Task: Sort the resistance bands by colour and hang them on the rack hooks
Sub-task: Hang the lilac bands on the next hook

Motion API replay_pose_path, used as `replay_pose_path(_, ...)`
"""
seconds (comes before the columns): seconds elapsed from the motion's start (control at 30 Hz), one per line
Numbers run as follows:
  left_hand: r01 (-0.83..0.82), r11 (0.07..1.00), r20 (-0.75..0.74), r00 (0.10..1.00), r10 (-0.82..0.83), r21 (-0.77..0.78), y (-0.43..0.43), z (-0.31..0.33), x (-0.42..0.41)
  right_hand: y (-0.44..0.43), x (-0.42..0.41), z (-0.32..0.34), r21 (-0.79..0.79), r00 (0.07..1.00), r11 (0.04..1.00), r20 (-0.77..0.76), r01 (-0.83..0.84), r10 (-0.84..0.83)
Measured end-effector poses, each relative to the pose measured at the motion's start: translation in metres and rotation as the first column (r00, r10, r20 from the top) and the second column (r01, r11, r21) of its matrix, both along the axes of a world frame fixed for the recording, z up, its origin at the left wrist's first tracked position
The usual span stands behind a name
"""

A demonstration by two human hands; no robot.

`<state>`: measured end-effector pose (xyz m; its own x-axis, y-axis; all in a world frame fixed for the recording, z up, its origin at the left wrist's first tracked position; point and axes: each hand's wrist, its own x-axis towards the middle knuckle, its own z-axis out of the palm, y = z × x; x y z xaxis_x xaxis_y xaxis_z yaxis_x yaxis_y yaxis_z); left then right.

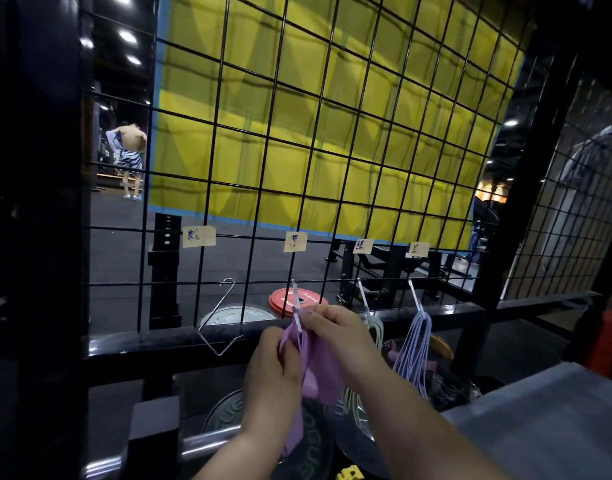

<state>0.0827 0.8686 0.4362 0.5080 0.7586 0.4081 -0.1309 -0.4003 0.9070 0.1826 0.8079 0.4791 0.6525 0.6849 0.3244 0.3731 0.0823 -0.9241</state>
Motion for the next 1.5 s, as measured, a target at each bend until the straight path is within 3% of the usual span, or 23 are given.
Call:
replay_pose_path(0.2,0.069,0.995,-0.088,0.994,-0.063,0.073,0.001,-0.009,-0.007,-0.01,0.001,-0.015,-0.019,1.0,1.0,-0.006,0.024,-0.024)
replay_pose_path(0.3,0.063,0.983,-0.102,0.994,-0.046,0.171,0.004,-0.008,-0.01,-0.014,0.0,-0.021,0.018,0.994,0.997,-0.083,0.069,-0.068)
replay_pose_path(0.47,-0.07,0.934,-0.055,0.994,0.095,0.35,0.008,-0.011,-0.009,-0.017,-0.005,-0.03,0.014,0.989,0.996,-0.114,0.092,-0.09)
replay_pose_path(0.6,0.106,0.985,-0.042,0.994,-0.102,0.139,0.01,-0.005,-0.007,-0.025,-0.01,-0.033,0.035,0.989,0.998,-0.142,0.054,-0.048)
replay_pose_path(0.7,0.203,0.972,-0.047,0.979,-0.199,0.119,0.012,-0.005,-0.002,-0.028,-0.013,-0.036,0.058,0.983,0.998,-0.182,0.025,-0.014)
replay_pose_path(0.83,0.158,0.976,-0.027,0.987,-0.155,0.152,0.012,-0.006,-0.002,-0.029,-0.012,-0.041,0.03,0.972,0.998,-0.231,0.052,-0.044)
replay_pose_path(1.1,0.137,0.973,-0.084,0.989,-0.123,0.186,0.01,0.0,-0.006,-0.031,-0.008,-0.047,-0.194,0.974,0.969,-0.134,0.156,-0.183)
replay_pose_path(1.3,0.254,0.967,-0.023,0.967,-0.254,-0.014,0.01,0.002,-0.008,-0.026,-0.012,-0.05,-0.132,0.919,0.986,-0.367,0.104,-0.146)
replay_pose_path(1.5,0.399,0.888,0.123,0.917,-0.38,-0.227,0.006,0.009,-0.009,-0.022,-0.019,-0.045,0.018,0.849,1.0,-0.529,0.021,-0.009)
